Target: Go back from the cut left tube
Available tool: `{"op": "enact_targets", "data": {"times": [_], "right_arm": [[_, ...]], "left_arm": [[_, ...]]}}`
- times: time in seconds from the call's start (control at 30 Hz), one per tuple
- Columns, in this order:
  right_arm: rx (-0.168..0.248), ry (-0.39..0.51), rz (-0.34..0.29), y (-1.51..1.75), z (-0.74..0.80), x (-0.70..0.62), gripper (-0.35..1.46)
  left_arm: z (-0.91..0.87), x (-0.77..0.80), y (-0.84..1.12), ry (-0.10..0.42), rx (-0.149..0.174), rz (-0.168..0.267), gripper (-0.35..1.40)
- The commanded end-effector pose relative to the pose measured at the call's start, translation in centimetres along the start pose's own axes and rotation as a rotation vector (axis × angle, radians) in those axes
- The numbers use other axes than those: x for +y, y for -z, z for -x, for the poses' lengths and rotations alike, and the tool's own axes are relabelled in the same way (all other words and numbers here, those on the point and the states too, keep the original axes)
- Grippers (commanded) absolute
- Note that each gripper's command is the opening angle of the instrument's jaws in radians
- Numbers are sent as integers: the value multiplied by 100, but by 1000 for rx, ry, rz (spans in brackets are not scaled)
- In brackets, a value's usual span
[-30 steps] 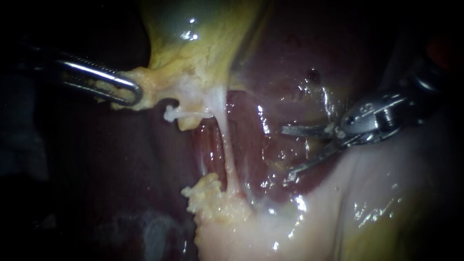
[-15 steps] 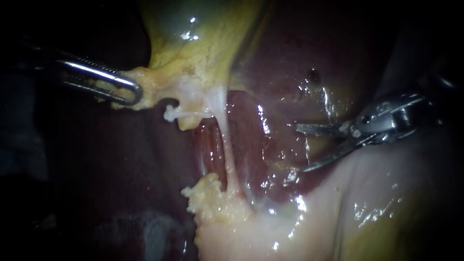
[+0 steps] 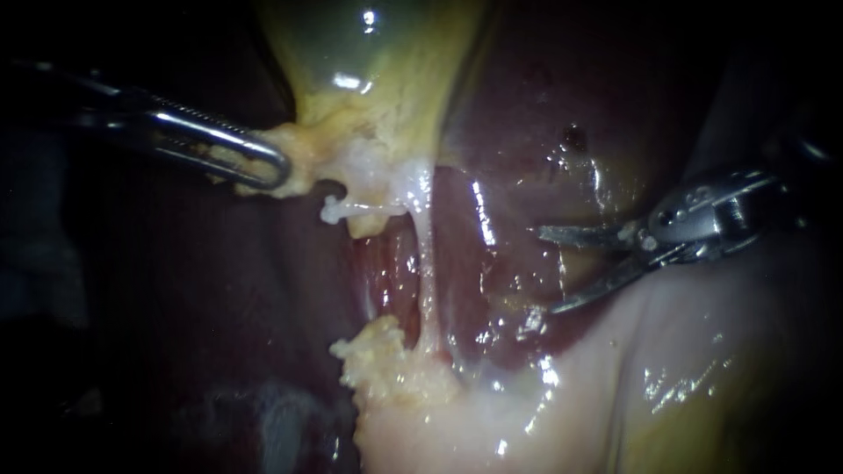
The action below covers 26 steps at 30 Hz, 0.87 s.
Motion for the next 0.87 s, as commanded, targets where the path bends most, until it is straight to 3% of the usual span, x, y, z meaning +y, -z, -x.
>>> {"op": "enact_targets", "data": {"times": [0.03,0.3,0.87], "right_arm": [[0,0,0,0,0,0,145],[0,0,0,0,0,1,145],[0,0,1,0,0,1,145]], "left_arm": [[3,-2,-3,-8,-2,-5,-35],[13,-15,-12,-39,0,-16,-35],[16,-15,-16,-46,0,-20,-35]]}}
